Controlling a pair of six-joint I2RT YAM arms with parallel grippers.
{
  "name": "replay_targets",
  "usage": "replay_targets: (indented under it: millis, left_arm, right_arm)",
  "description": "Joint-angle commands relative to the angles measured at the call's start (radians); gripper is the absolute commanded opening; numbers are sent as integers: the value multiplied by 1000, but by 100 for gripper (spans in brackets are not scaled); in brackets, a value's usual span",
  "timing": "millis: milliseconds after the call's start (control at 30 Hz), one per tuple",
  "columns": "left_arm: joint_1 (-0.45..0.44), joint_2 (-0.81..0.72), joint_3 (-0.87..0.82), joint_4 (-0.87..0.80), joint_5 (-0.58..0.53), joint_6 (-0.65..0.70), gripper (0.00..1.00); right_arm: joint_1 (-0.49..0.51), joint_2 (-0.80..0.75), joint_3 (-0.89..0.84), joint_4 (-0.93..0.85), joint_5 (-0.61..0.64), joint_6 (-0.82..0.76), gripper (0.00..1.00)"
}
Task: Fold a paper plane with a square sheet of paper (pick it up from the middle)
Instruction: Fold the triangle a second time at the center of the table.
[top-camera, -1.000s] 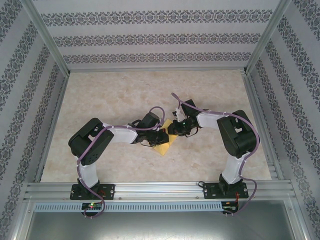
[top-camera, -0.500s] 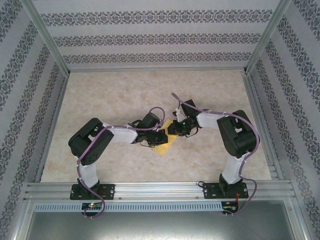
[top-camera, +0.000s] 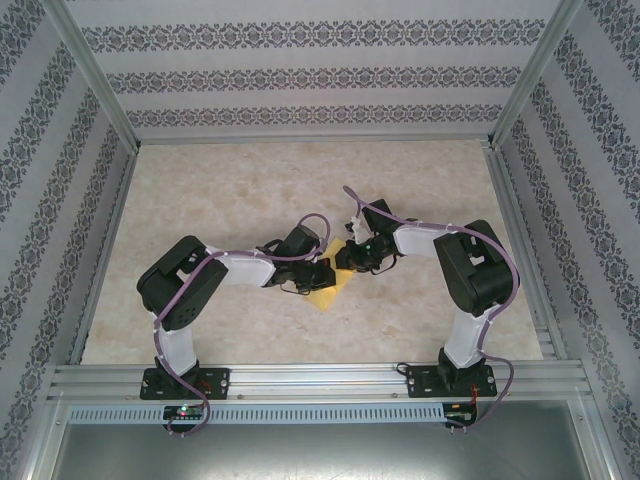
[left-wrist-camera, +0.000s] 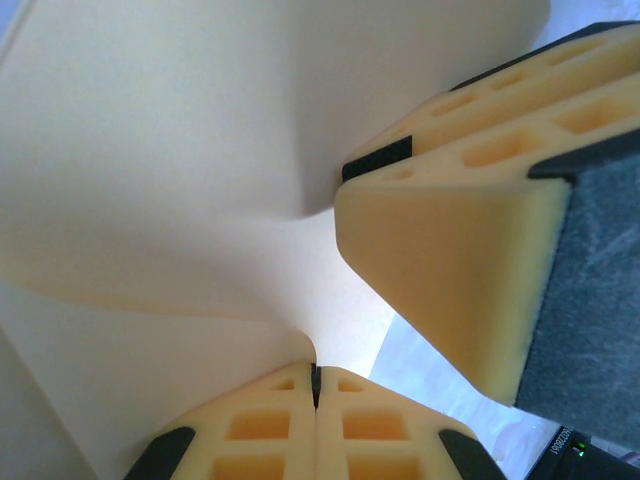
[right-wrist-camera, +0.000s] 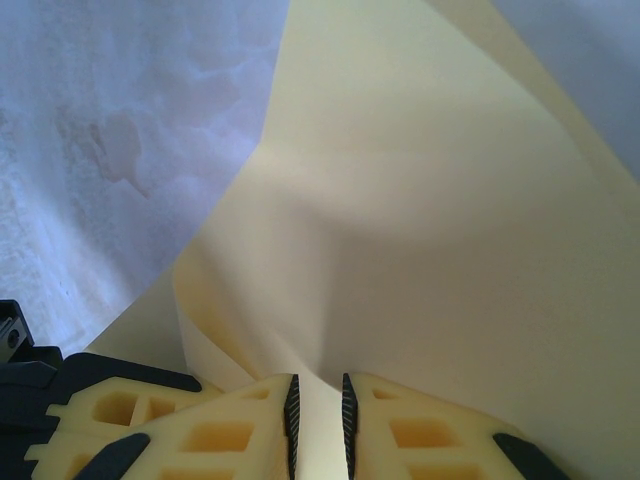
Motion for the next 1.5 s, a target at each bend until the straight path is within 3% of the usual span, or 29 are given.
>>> replay_targets:
  millis: [0, 267, 533, 633, 900, 1033, 1467]
  left_arm:
    - [-9, 42, 10, 15, -30, 11, 7]
    - [-9, 35, -9, 41, -24, 12, 28]
    - [-9, 9, -46, 86, -29, 11, 37]
    - [-9, 1, -59, 92, -33, 7, 34]
    - [-9, -23, -81, 98, -48, 10, 13]
    - [-9, -26, -84, 92, -47, 15, 9]
    - [-8, -24, -88, 72, -62, 36, 5]
  right_arm:
    - [-8, 3, -25, -25, -5, -8, 22]
    - [-13, -8, -33, -25, -9, -6, 21]
    - [-25, -30, -40, -14, -26, 5, 21]
    - [-30, -42, -42, -10, -33, 12, 21]
    - [-61, -91, -55, -13, -51, 18, 21]
    - [-65, -119, -63, -22, -57, 21, 21]
    - [-18, -229, -188, 45, -102, 109, 6]
